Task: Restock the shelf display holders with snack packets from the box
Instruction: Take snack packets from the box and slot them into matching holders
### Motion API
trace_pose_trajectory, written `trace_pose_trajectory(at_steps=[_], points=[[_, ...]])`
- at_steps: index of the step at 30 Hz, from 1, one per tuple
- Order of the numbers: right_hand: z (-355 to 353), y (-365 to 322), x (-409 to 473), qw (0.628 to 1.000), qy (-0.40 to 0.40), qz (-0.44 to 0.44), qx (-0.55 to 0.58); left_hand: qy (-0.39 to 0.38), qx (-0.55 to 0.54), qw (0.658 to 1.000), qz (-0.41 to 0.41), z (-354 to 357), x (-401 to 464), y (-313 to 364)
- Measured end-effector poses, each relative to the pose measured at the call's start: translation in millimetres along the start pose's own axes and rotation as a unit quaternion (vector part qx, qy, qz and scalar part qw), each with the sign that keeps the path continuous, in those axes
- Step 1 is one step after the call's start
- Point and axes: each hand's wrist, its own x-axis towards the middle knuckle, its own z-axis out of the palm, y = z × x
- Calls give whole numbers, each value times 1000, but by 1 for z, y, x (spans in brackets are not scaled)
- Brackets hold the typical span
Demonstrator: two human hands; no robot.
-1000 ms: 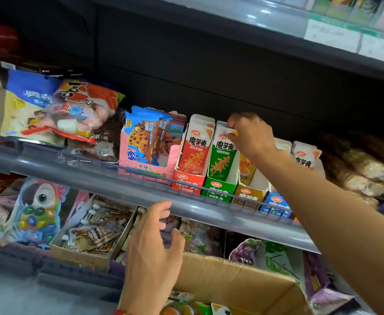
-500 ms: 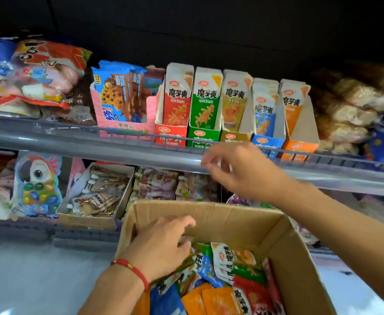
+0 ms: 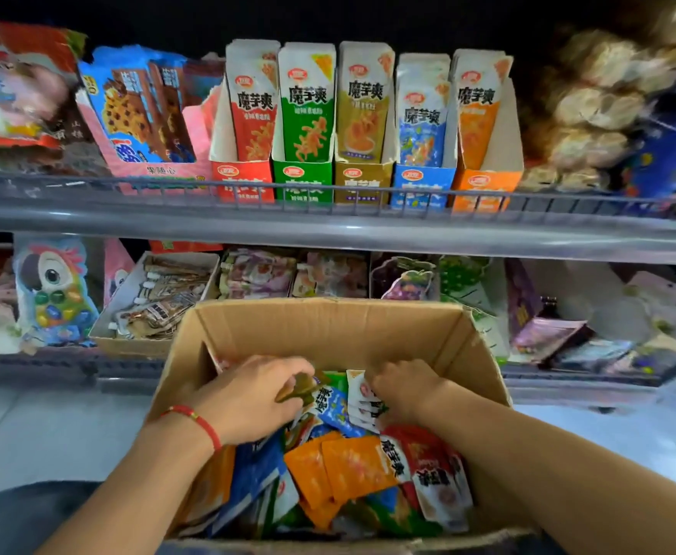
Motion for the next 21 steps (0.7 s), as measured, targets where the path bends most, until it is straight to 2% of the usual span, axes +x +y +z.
trace_pose_trajectory(at_steps=[7, 13, 16, 18, 19, 21], points=[[0, 1, 10, 998, -27, 14, 62, 10, -10, 1000, 5, 6, 10, 5], [-13, 6, 1, 999, 19, -33, 17, 36, -25, 999, -18, 6, 8, 1], [-30, 16, -5, 991, 81, -43, 96, 90, -68, 992, -49, 5, 8, 0], [-48, 23, -17, 967, 116, -51, 222, 133, -136, 979, -79, 5, 10, 4], [-55, 25, -24, 938, 126, -58, 318, 147, -188, 967, -95, 6, 10, 8], [-66, 23, -42, 848, 113, -87, 511, 130, -334, 926, -120, 10, 10, 20]])
